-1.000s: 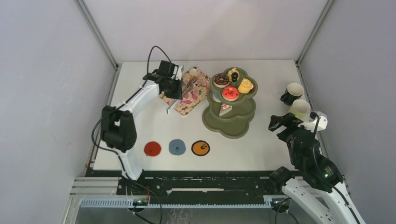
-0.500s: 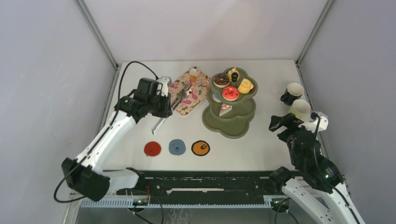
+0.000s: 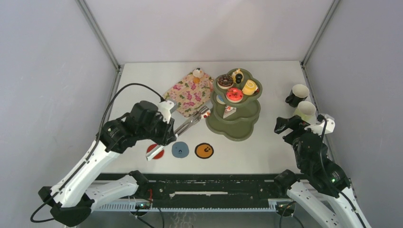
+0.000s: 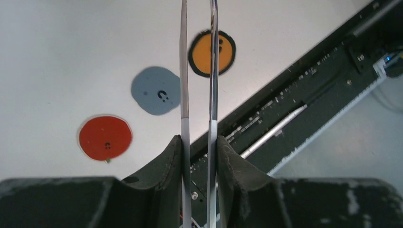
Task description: Serve the afternoon tea
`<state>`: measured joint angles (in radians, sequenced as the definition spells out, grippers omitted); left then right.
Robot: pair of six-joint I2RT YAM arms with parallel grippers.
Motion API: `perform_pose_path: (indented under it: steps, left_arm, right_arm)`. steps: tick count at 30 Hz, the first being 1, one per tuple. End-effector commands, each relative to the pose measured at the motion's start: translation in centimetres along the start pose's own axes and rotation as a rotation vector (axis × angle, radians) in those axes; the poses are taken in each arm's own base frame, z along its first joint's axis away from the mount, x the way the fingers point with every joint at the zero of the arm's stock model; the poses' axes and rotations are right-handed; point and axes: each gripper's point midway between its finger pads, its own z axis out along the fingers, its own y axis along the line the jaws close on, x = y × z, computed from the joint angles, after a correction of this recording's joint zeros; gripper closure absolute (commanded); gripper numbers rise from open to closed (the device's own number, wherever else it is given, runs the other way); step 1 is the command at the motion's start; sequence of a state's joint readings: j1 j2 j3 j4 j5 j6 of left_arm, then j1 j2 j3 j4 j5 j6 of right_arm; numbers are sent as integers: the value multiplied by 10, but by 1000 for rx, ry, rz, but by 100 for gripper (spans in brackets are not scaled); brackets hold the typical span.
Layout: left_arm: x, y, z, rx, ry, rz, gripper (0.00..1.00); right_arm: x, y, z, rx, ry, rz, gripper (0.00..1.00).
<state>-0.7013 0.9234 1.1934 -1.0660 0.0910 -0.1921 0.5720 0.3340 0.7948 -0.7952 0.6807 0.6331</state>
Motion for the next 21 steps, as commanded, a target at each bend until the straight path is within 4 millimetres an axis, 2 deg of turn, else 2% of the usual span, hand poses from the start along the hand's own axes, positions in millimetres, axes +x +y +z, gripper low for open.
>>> perform_pose_path:
  steps: [1, 5, 13, 21]
  left_arm:
    - [-3, -31, -17, 106, -20, 23, 98]
    - [-9, -61, -17, 213, 5, 71, 99]
    - [-46, -101, -6, 298, -53, 135, 97]
    - [-90, -142, 31, 357, -123, 114, 97]
  right_arm:
    - [-17, 10, -2, -27, -43, 30, 9]
    - [-15, 12, -1, -37, -43, 33, 9]
    - [-16, 10, -4, -46, -49, 33, 9]
    - [-29, -8, -18, -9, -88, 56, 9]
